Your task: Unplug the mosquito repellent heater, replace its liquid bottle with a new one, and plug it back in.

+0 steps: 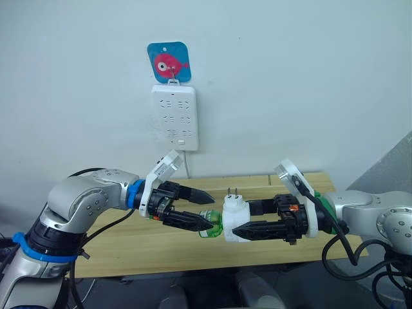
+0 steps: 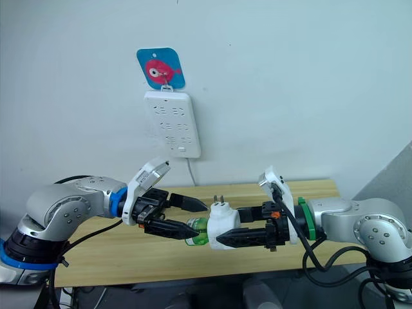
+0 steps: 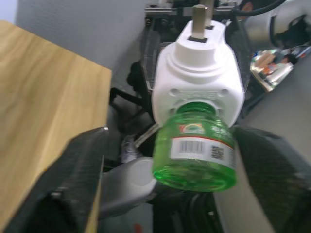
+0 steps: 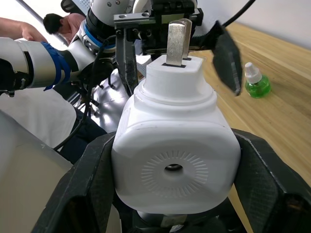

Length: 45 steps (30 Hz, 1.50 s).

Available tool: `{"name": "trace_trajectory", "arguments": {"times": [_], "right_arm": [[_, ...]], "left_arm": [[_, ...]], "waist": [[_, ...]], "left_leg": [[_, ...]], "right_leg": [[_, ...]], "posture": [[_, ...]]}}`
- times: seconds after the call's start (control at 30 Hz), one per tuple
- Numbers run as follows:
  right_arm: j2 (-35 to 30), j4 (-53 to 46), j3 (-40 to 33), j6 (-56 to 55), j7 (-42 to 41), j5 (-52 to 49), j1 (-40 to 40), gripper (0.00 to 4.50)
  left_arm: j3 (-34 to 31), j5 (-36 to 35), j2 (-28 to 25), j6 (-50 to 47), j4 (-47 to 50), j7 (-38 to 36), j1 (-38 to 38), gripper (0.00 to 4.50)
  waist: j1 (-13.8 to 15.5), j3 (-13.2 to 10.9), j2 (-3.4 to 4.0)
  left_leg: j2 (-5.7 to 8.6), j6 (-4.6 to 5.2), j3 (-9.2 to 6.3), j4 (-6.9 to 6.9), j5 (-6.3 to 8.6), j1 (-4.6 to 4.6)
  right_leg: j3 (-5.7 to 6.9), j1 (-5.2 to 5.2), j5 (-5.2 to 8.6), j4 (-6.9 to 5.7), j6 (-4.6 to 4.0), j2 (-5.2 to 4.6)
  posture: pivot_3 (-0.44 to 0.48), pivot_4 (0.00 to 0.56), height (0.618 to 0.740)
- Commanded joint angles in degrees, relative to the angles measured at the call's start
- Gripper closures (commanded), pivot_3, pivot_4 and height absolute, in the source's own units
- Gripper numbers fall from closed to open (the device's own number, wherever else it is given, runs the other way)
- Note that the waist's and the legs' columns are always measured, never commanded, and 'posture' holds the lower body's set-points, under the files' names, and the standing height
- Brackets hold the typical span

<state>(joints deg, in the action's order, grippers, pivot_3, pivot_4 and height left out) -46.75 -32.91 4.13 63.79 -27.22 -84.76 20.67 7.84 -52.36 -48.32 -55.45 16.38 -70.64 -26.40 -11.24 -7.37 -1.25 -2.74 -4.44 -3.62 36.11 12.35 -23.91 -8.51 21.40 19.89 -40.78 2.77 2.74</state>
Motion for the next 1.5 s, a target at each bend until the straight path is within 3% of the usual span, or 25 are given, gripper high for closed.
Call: {"name": "trace_trajectory", "arguments": {"times": [0.03,0.4,0.6,0.73,1.07,1.5], "right_arm": [[0.1,-0.26,-1.05,-0.02,0.82,-2.42,-0.14,1.51],[0.54,3.22,-2.3,0.0,5.12,-5.06,-1.9,1.51],[1.09,5.03,-2.71,-0.01,6.56,-5.84,-1.84,1.51],[1.34,5.89,-2.57,0.28,7.17,-6.22,-1.57,1.51],[1.97,6.16,-2.15,0.75,8.57,-7.79,-0.76,1.51],[2.16,5.66,-1.96,0.82,9.93,-8.85,-0.51,1.51]], "left_arm": [[-2.09,2.0,-1.4,3.3,2.04,-1.5,0.59,0.0],[-14.13,5.61,-1.44,12.42,1.21,3.18,6.25,0.0],[-15.95,18.41,-1.75,36.83,1.97,-4.17,17.17,0.0],[-14.83,23.88,2.87,55.5,3.87,-7.77,23.72,0.0],[-7.52,32.58,14.97,75.02,-4.73,-3.29,17.26,0.0],[-1.14,33.37,16.66,81.44,-9.21,-2.57,15.32,0.0]], "waist": [[-0.02,0.0,0.0],[0.05,-0.02,-0.02],[0.02,-0.03,0.0],[0.15,-0.04,0.0],[0.18,-0.03,-0.05],[0.03,-0.04,-0.05]], "left_leg": [[0.0,0.0,0.0,0.0,0.0,0.0],[-0.01,0.0,0.02,0.0,0.0,0.01],[-0.02,0.0,0.08,-0.03,0.0,0.02],[0.0,-0.01,0.17,-0.04,0.01,-0.01],[0.04,0.0,0.3,0.1,0.0,0.02],[0.0,0.01,0.22,0.07,0.0,0.02]], "right_leg": [[0.0,0.0,0.0,0.0,0.0,0.0],[-0.02,0.0,0.0,-0.01,0.0,-0.01],[-0.1,0.04,0.0,0.0,-0.01,-0.01],[-0.14,0.02,-0.01,0.08,-0.01,-0.1],[-0.27,-0.05,-0.06,0.07,0.08,-0.1],[-0.23,-0.03,-0.06,0.03,0.08,-0.05]], "posture": [[-0.19,0.091,0.74],[-0.179,0.093,0.74],[-0.167,0.091,0.74],[-0.166,0.09,0.74],[-0.177,0.092,0.74],[-0.188,0.096,0.74]]}}
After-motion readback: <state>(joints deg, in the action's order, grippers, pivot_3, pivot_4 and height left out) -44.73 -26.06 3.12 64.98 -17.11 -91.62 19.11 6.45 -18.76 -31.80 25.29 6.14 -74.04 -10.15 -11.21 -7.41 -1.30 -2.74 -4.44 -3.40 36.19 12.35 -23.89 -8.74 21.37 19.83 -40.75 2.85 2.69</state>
